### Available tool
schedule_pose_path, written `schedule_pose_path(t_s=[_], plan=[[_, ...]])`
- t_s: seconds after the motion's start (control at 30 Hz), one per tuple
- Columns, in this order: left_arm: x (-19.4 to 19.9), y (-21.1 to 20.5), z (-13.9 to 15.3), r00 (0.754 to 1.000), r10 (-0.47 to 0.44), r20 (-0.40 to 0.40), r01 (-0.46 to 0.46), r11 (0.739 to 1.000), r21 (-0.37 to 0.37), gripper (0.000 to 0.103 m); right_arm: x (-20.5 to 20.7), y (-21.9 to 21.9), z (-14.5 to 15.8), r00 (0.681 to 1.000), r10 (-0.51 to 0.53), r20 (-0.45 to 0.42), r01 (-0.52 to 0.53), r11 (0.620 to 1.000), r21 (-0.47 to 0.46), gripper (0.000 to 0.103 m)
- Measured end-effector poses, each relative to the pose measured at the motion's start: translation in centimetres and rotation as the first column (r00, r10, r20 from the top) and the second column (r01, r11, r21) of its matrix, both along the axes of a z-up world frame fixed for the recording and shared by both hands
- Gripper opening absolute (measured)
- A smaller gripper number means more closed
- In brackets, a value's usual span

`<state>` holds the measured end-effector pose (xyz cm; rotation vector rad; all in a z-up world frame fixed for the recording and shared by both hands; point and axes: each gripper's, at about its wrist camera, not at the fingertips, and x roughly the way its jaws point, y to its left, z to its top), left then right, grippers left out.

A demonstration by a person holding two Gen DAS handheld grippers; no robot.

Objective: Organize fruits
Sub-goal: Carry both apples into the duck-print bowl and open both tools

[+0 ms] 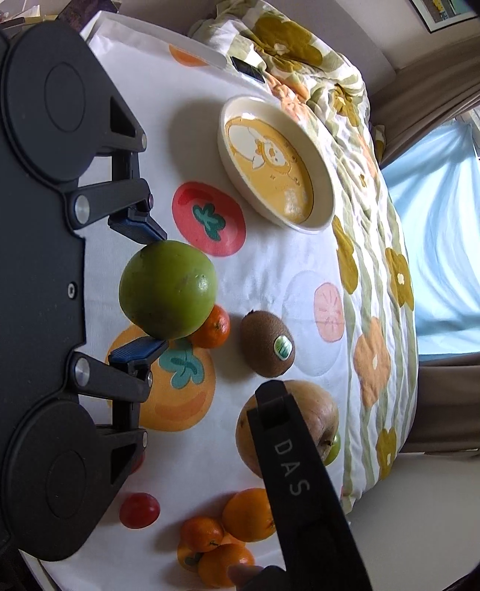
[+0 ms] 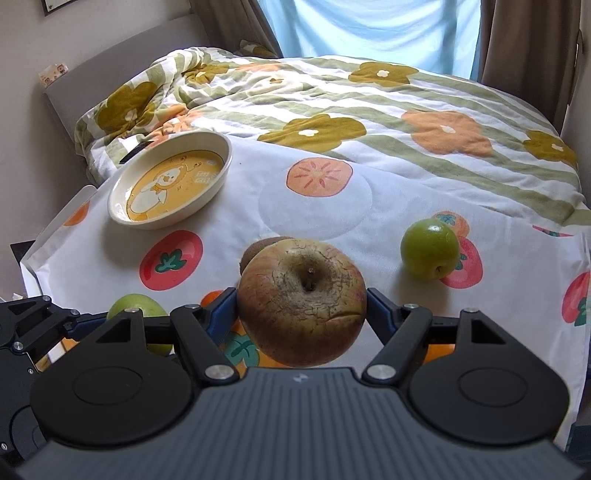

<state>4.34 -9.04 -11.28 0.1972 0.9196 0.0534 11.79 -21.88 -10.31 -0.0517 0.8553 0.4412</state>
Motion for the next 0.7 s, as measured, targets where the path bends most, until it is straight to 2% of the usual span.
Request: schedule_pose_path(t_s=[0.17, 0.37, 0.7], plan=[[-0.9, 3.2, 3.1, 0.997, 0.064, 0.045, -0.065, 0.998, 0.003, 0.059, -0.8, 1.5, 2.8, 0.999, 0.008, 0.031, -0.008, 1.0, 0.005, 0.088], [-0.8, 7.7, 6.0, 0.99, 0.098, 0.102, -0.101, 0.994, 0.032, 0.059, -1.2, 4.3, 5.5, 0.997, 0.011, 0.072, -0.012, 1.0, 0.018, 0.088], [2.9, 15.2, 8.4, 0.988, 0.055, 0.142, -0.065, 0.996, 0.066, 0.059, 0.9, 10.5, 7.1, 0.995, -0.032, 0.092, 0.029, 0.999, 0.031, 0.088]])
